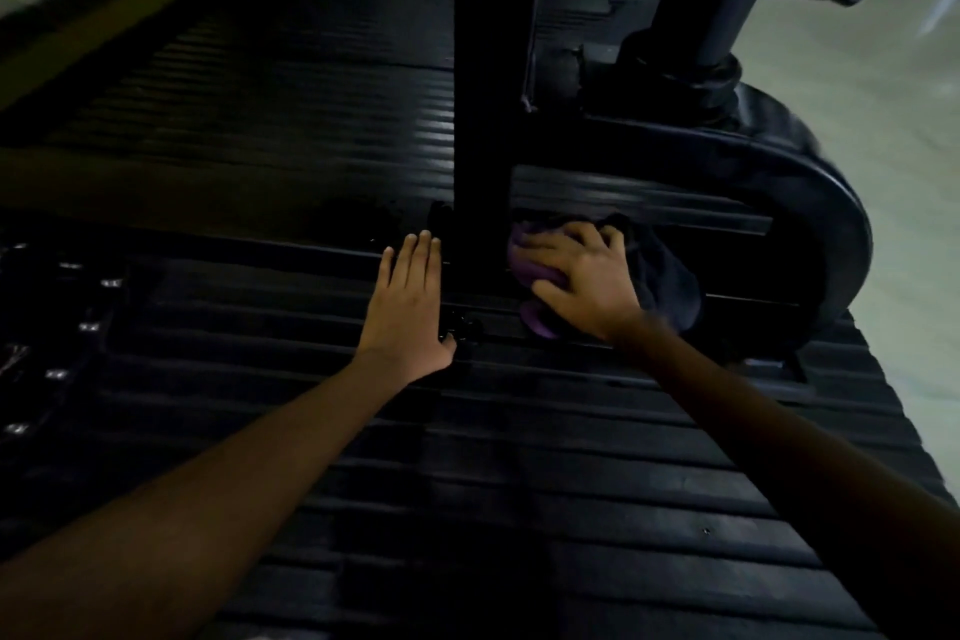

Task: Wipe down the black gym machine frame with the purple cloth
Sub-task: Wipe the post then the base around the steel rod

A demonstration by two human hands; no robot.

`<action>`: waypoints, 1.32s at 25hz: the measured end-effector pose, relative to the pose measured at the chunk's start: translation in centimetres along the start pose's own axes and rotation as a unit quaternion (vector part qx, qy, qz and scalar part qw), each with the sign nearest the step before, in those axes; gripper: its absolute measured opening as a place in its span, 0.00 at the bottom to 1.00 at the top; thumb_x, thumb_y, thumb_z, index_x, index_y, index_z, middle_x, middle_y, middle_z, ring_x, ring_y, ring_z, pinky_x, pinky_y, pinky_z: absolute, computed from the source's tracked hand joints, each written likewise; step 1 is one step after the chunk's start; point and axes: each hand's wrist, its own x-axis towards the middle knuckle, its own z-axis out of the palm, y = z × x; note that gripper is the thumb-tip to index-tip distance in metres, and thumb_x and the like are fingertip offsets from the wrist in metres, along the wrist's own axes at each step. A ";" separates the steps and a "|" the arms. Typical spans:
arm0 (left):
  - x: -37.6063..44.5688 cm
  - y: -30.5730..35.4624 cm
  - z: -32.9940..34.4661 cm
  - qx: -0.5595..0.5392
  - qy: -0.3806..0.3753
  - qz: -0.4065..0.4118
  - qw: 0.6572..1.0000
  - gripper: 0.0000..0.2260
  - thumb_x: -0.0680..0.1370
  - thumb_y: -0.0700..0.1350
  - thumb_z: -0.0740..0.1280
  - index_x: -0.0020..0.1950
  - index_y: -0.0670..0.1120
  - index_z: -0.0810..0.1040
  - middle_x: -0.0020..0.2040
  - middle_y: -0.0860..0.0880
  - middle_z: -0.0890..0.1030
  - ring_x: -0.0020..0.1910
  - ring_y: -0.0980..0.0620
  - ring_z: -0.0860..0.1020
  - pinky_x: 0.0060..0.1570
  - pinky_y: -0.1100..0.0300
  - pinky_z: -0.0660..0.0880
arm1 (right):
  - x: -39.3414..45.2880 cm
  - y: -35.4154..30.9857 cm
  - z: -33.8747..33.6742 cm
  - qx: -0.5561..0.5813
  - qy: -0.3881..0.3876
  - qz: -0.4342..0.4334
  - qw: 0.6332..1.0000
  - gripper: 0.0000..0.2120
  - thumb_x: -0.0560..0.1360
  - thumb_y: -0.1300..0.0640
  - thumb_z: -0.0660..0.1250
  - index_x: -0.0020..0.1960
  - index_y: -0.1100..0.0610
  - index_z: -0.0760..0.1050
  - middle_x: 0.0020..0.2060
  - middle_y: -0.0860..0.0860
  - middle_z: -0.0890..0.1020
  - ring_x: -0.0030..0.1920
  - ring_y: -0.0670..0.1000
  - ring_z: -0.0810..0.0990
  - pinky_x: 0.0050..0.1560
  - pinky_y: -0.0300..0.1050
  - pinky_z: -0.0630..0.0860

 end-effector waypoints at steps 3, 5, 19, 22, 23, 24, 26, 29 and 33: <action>0.1 0.4 0.4 -0.011 0.013 -0.014 1.000 0.47 0.74 0.58 0.66 0.76 0.37 0.38 0.78 0.40 0.42 0.77 0.44 0.41 0.75 0.48 0.39 | 0.6 1.5 -0.7 0.005 -0.029 -0.013 0.999 0.25 0.71 0.43 0.52 0.62 0.46 0.77 0.63 0.45 0.78 0.62 0.57 0.72 0.58 0.48 0.55; 0.1 0.4 0.2 -0.010 0.018 -0.015 1.000 0.46 0.75 0.57 0.66 0.77 0.37 0.39 0.78 0.40 0.43 0.77 0.44 0.42 0.75 0.47 0.39 | 3.2 2.2 -0.7 0.004 -0.084 0.073 0.994 0.22 0.77 0.44 0.52 0.67 0.44 0.72 0.67 0.46 0.73 0.67 0.54 0.65 0.63 0.50 0.54; 0.0 -1.2 0.5 0.059 0.023 0.036 0.997 0.44 0.76 0.53 0.64 0.76 0.37 0.37 0.78 0.39 0.43 0.77 0.43 0.43 0.75 0.49 0.39 | 3.7 2.9 -1.2 -0.032 -0.092 0.138 0.986 0.21 0.79 0.44 0.56 0.71 0.45 0.67 0.72 0.46 0.66 0.71 0.53 0.61 0.66 0.48 0.52; 0.0 -1.0 0.6 0.058 0.026 0.031 0.998 0.44 0.76 0.53 0.65 0.76 0.37 0.38 0.78 0.39 0.44 0.77 0.43 0.43 0.75 0.49 0.39 | 2.8 1.6 -0.8 -0.055 -0.100 0.105 0.988 0.25 0.76 0.39 0.53 0.71 0.43 0.67 0.73 0.46 0.65 0.71 0.54 0.60 0.68 0.53 0.53; 0.0 -1.0 0.6 0.052 0.027 0.028 0.998 0.44 0.76 0.53 0.65 0.76 0.37 0.38 0.78 0.39 0.44 0.77 0.43 0.43 0.74 0.49 0.38 | 1.9 1.7 -0.8 -0.059 -0.113 0.066 0.990 0.30 0.72 0.35 0.50 0.71 0.43 0.67 0.73 0.45 0.65 0.71 0.54 0.60 0.67 0.54 0.52; 0.0 -1.0 0.5 0.050 0.026 0.028 0.998 0.44 0.76 0.53 0.65 0.76 0.37 0.38 0.78 0.39 0.43 0.77 0.43 0.43 0.74 0.49 0.38 | 1.1 2.2 -1.0 -0.059 -0.123 0.037 0.990 0.35 0.68 0.33 0.46 0.70 0.42 0.67 0.72 0.45 0.65 0.71 0.54 0.60 0.67 0.54 0.52; 0.0 -1.1 0.4 0.053 0.020 0.031 0.998 0.43 0.77 0.53 0.64 0.76 0.37 0.37 0.78 0.40 0.43 0.77 0.43 0.42 0.74 0.49 0.38 | 1.0 3.7 -1.8 -0.070 -0.123 0.068 0.988 0.34 0.68 0.33 0.44 0.71 0.41 0.66 0.72 0.44 0.65 0.72 0.52 0.60 0.68 0.55 0.52; 0.0 -0.9 0.1 0.050 0.011 0.024 0.998 0.45 0.76 0.54 0.65 0.76 0.37 0.37 0.78 0.40 0.42 0.77 0.43 0.42 0.75 0.48 0.39 | 3.5 4.6 -2.0 -0.033 -0.115 0.279 0.953 0.23 0.79 0.41 0.51 0.72 0.45 0.64 0.73 0.50 0.65 0.73 0.56 0.59 0.70 0.62 0.48; 0.0 -0.2 0.0 0.044 0.002 0.011 0.999 0.45 0.75 0.56 0.65 0.76 0.37 0.37 0.78 0.39 0.42 0.77 0.42 0.41 0.75 0.47 0.39 | 4.5 -0.1 -0.7 -0.048 -0.101 0.225 0.968 0.22 0.79 0.44 0.53 0.71 0.48 0.66 0.71 0.50 0.67 0.72 0.57 0.59 0.70 0.60 0.50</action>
